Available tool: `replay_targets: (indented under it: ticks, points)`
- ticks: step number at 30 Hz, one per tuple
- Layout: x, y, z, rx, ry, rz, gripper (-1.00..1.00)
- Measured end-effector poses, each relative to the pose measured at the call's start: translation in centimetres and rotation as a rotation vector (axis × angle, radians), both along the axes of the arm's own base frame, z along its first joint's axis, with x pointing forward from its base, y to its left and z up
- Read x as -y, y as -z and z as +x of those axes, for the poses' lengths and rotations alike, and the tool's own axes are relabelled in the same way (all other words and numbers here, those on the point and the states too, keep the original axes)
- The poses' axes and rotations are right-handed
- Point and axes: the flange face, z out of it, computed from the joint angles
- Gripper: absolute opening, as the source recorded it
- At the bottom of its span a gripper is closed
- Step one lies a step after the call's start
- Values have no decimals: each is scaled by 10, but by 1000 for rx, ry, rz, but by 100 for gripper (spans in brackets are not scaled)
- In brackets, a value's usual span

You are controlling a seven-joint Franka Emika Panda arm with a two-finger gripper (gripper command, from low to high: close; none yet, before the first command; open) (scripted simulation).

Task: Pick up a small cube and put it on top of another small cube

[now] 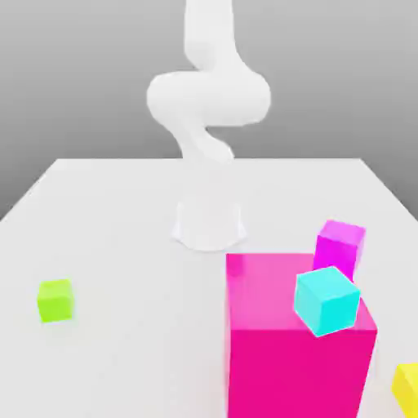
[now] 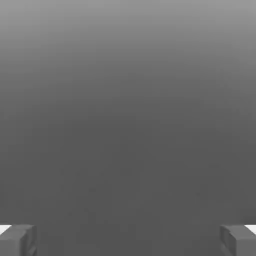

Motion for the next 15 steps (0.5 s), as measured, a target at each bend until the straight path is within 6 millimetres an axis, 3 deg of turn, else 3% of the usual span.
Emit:
replay_targets:
  ticks: [3, 7, 11, 15]
  points:
    - [48, 69, 30, -100, 168, 55, 0]
    - [112, 159, 41, -218, 382, 133, 0]
    - [172, 251, 24, -329, 599, 220, 0]
    - [218, 339, -15, -432, 816, 317, 0]
